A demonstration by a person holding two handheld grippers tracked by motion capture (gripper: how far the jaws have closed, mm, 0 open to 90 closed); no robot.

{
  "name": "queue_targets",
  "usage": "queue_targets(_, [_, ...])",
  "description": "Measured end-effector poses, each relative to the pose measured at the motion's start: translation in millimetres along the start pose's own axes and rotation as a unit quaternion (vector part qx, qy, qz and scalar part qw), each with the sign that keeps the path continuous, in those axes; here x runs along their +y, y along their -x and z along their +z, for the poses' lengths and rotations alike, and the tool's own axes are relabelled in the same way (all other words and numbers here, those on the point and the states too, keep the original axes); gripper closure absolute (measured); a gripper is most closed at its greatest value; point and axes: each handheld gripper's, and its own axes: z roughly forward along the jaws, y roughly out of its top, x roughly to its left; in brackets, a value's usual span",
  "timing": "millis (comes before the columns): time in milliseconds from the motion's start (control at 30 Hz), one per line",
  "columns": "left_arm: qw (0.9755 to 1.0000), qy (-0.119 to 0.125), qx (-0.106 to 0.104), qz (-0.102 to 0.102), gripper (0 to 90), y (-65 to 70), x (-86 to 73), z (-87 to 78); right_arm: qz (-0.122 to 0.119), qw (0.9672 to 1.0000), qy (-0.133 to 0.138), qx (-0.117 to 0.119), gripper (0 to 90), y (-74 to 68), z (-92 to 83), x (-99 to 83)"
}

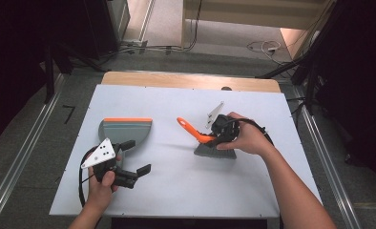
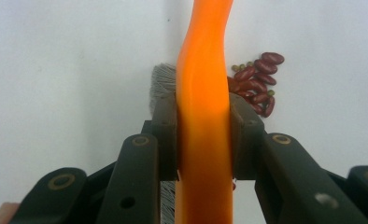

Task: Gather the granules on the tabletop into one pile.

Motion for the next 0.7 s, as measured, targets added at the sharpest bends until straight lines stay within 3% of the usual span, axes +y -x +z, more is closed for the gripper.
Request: queue_targets(700, [1.0000, -0.001, 0.000, 0.000, 0.3, 0.2, -0.2, 0.4, 0.016, 0.9997, 0.014, -0.016, 67.3, 16.2, 2.8, 6.0])
